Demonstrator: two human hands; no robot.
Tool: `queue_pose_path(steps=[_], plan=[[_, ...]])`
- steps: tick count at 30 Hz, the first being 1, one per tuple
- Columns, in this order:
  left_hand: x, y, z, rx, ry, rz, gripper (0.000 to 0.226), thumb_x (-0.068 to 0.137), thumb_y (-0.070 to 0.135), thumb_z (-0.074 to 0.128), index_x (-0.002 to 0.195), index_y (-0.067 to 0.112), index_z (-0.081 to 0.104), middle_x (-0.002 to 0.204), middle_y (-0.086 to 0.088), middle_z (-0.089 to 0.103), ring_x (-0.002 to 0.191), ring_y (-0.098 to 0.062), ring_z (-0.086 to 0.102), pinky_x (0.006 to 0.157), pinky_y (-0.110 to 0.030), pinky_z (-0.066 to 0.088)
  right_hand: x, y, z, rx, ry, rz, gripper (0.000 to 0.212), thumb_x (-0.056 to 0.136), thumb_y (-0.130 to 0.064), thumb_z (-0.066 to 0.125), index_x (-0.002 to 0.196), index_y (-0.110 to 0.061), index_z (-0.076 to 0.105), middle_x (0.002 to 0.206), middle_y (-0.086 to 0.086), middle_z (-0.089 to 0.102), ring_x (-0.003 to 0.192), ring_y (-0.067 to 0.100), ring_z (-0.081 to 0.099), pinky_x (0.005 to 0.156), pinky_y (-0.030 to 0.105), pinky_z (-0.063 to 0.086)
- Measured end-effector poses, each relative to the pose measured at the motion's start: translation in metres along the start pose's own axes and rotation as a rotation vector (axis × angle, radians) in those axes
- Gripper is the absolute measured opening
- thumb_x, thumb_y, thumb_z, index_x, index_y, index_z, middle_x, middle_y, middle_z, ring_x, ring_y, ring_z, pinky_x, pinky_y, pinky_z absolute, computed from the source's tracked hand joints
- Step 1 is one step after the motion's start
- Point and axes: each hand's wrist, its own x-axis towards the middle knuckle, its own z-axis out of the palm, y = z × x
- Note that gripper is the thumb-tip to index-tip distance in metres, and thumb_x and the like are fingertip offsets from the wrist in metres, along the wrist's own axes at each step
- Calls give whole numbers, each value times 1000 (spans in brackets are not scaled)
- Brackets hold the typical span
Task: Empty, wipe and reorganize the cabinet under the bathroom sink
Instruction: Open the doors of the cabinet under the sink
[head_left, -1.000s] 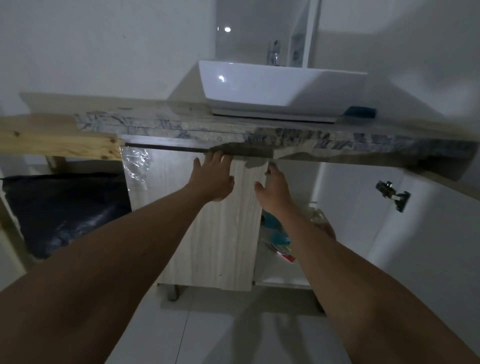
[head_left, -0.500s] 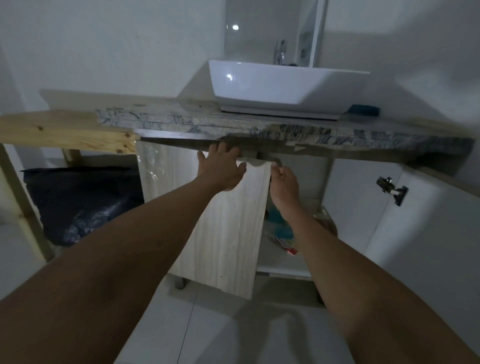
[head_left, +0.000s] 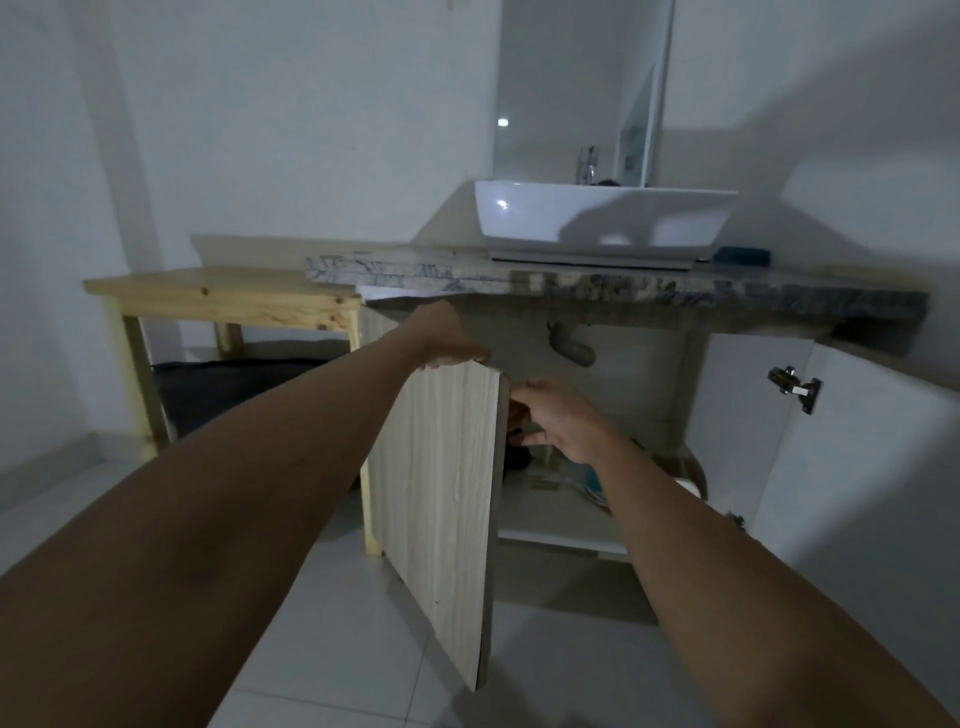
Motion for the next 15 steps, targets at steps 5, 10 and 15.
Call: queue_pose_path(steps=[5, 10, 15], plan=[[-17, -21, -29, -25, -45, -115, 30, 77, 21, 80, 94, 4, 63, 81, -13, 72, 65, -20, 72, 69, -33, 63, 0, 0, 50, -80, -86, 32, 22, 98, -21, 51, 100, -13, 72, 94, 8, 75, 81, 21, 71, 85, 46, 58], [-35, -61, -53, -48, -7, -195, 22, 79, 12, 77, 91, -2, 65, 80, -16, 73, 61, -19, 74, 62, -33, 63, 12, -1, 108, -57, -191, -52, 19, 97, -30, 58, 105, -18, 70, 94, 1, 76, 84, 17, 73, 87, 47, 57], [-42, -101, -76, 76, 41, -261, 29, 76, 13, 84, 95, -3, 70, 87, -16, 73, 61, -24, 73, 57, -37, 62, 27, -8, 169, 9, -205, -143, 25, 93, -31, 64, 117, -24, 66, 109, -4, 71, 92, 14, 71, 85, 48, 57]])
